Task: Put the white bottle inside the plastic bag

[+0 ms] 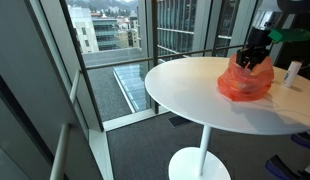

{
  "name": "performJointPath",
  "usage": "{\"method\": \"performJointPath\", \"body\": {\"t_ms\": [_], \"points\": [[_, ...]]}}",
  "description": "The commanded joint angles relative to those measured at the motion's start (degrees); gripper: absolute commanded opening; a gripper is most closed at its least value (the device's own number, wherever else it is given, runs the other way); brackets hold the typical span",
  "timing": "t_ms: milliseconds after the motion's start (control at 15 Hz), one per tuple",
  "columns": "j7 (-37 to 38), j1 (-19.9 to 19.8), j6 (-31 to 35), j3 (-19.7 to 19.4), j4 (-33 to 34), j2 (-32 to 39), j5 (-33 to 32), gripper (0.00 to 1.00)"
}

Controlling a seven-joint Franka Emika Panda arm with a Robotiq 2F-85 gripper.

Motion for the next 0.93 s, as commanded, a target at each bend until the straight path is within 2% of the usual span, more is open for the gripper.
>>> {"method": "performJointPath", "body": {"t_ms": [0, 67, 133, 200, 267, 333, 533, 867], "points": [[-0.11, -0.05, 0.91, -0.43, 0.64, 1.55, -0.24, 0.19], [-0.13, -0.05, 0.98, -0.53, 0.63, 1.81, -0.27, 0.19], [-0.21, -0.07, 0.91, -0.63, 0.63, 1.91, -0.25, 0.3], [-0.29, -0.09, 0.82, -0.72, 0.61, 1.83, -0.24, 0.69], [-0.44, -0.12, 0.65, -0.79, 0.59, 1.59, -0.18, 0.7], [-0.76, -0.18, 0.32, -0.81, 0.58, 1.17, 0.16, 0.76], [-1.09, -0.27, -1.38, -0.88, 0.69, -0.72, 0.12, 0.99], [-1.36, -0.51, -5.6, -0.84, 0.52, -5.89, -0.37, 1.0]]}}
